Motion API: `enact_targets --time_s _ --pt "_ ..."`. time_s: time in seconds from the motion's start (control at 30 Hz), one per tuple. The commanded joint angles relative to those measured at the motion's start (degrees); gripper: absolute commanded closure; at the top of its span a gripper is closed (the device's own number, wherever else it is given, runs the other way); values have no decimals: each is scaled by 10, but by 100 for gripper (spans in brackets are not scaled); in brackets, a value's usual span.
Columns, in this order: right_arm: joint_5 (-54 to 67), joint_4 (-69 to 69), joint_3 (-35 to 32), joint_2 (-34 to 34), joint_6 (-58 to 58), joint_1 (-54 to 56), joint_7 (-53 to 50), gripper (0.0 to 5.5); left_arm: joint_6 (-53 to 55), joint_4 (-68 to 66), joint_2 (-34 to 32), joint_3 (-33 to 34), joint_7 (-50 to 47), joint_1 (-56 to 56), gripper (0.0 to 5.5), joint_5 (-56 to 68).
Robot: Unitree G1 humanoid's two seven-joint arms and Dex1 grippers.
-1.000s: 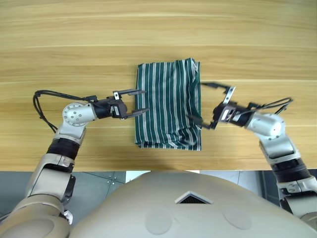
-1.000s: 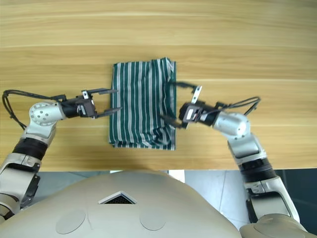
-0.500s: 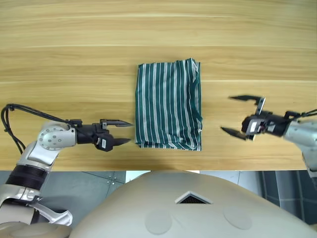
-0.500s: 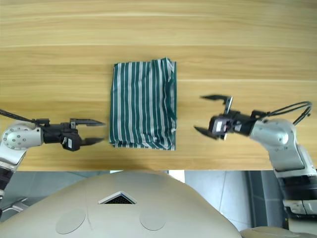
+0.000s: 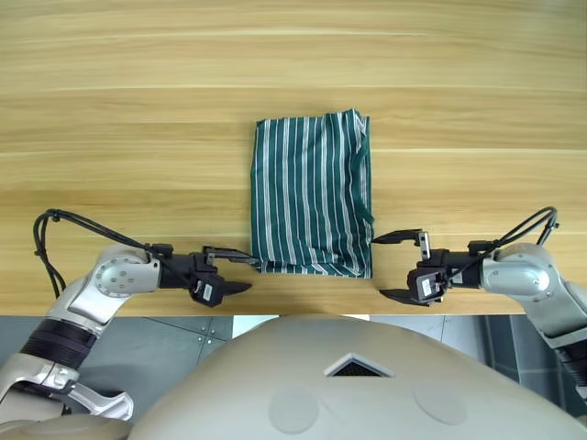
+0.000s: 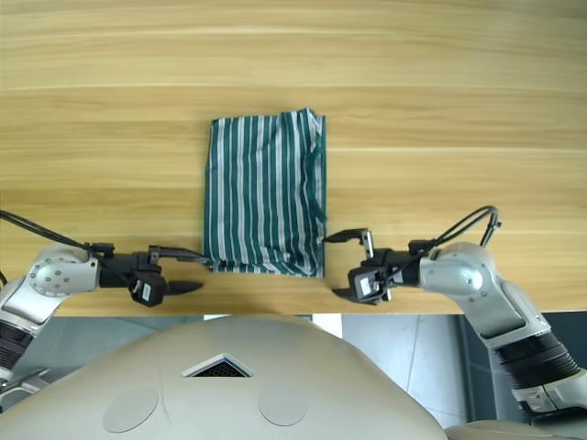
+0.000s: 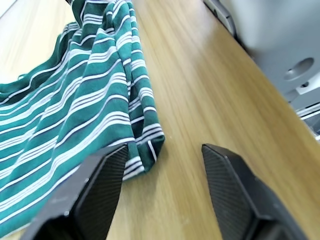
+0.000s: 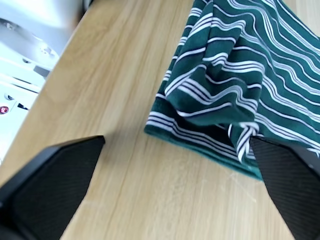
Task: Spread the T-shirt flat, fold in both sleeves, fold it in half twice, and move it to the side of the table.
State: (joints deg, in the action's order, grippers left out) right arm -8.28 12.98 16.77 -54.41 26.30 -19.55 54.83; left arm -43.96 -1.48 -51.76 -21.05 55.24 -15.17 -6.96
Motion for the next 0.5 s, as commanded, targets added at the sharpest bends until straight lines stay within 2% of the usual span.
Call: enact_targets --time_s 0.03,0.5 --pt "-44 -14 28 24 -17 13 -10 15 7 -15 5 -14 -6 11 273 -40" --pt "-78 -26 36 35 -28 42 -47 15 3 -45 30 -36 -37 55 273 -67"
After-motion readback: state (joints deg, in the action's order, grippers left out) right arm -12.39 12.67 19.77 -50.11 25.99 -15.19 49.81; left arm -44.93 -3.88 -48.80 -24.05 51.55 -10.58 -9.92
